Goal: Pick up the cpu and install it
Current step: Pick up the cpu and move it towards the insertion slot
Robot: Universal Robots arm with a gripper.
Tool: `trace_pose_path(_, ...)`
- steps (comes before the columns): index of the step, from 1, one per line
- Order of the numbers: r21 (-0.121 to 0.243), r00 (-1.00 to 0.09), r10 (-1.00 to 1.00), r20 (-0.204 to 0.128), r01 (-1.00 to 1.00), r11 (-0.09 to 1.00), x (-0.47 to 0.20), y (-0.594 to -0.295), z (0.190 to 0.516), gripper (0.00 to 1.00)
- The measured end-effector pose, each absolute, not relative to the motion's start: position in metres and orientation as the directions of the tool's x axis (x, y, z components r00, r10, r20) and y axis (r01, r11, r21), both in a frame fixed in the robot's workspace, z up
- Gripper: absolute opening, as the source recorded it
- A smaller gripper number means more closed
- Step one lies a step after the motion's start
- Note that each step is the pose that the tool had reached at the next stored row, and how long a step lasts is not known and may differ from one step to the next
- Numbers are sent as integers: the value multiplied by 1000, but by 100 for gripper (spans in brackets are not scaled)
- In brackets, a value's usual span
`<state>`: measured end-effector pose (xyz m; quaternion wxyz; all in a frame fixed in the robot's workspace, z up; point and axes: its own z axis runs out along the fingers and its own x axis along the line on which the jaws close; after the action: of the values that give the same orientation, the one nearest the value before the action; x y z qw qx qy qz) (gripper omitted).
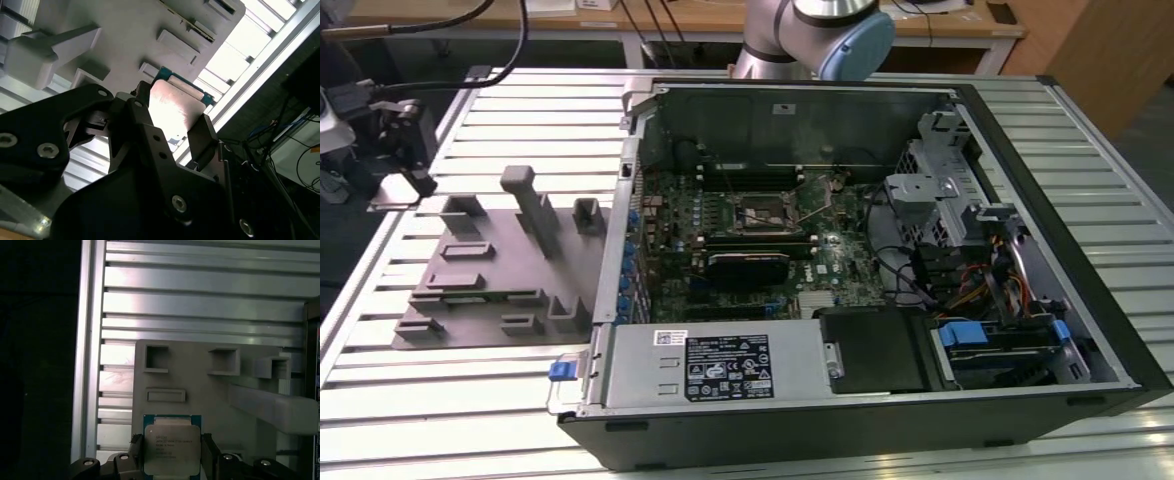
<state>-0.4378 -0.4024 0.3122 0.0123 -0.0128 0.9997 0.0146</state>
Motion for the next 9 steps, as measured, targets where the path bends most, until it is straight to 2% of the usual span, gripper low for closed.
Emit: trace_pose_path(9, 29, -999, -25, -26, -26, 999, -438, -402, 332, 55)
